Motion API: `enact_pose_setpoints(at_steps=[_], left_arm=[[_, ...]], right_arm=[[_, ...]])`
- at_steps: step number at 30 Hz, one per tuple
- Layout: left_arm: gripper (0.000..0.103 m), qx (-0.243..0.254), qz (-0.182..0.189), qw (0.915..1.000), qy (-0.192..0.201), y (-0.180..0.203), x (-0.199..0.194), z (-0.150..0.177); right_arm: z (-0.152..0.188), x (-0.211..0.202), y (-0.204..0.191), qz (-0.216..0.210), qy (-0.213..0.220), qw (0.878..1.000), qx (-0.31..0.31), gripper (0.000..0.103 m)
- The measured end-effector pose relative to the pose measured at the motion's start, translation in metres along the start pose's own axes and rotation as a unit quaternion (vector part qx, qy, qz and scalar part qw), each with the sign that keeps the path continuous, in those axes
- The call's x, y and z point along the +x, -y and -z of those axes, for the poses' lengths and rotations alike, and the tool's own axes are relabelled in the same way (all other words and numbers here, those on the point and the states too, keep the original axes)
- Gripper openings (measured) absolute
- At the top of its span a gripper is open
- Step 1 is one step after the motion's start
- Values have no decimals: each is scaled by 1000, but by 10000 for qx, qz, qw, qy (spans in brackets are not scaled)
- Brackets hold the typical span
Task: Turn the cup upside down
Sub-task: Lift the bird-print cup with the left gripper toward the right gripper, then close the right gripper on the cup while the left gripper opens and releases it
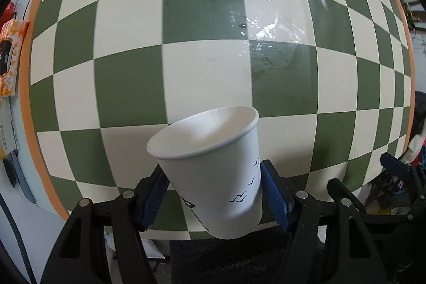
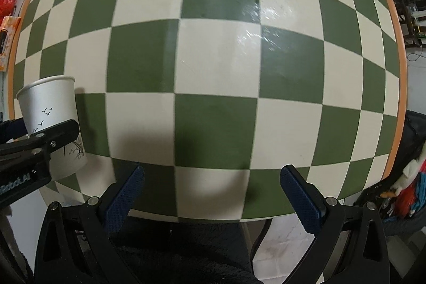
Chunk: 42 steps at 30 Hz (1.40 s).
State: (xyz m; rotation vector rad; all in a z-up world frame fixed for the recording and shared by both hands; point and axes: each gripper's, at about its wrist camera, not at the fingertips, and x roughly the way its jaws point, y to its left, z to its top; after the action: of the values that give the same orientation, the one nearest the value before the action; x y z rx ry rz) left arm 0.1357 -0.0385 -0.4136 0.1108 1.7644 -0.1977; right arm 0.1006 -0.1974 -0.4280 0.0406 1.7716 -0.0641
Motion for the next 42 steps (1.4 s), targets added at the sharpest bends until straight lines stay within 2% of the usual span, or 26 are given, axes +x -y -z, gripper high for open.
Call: enact_pose_setpoints(at_steps=[12,19,22,23,26,27,30,35,42], left_arm=[[67,290,-370,9987,191,26,12,-18],[67,207,-418,9988,126,30,11,-30],[67,196,-413,9988,197,17,4,-27],[69,194,-411,9987,228,19,5,-24],[86,166,-392,9984,376,19,-8,-22],[86,140,-364,9983,429,19,-13,-22],[86,-70,-267,9979,581,10,-25,-15],[86,-572,-265,9929,1008,-15,-61,11],[86,-1297,-284,9821,1335,-57,-94,65]], right_arm=[[8,-5,37,-74,75,9998,163,103],[9,-11,46,-88,138,9996,237,103],[3,-10,54,-116,170,9994,274,103],[3,-11,56,-128,188,9994,279,103],[5,-14,64,-188,241,9990,317,103],[5,-16,69,-196,258,9990,320,103],[6,-26,73,-279,345,9985,307,103],[9,-62,53,-466,603,9970,141,103],[29,-99,0,-890,919,9914,-277,103]])
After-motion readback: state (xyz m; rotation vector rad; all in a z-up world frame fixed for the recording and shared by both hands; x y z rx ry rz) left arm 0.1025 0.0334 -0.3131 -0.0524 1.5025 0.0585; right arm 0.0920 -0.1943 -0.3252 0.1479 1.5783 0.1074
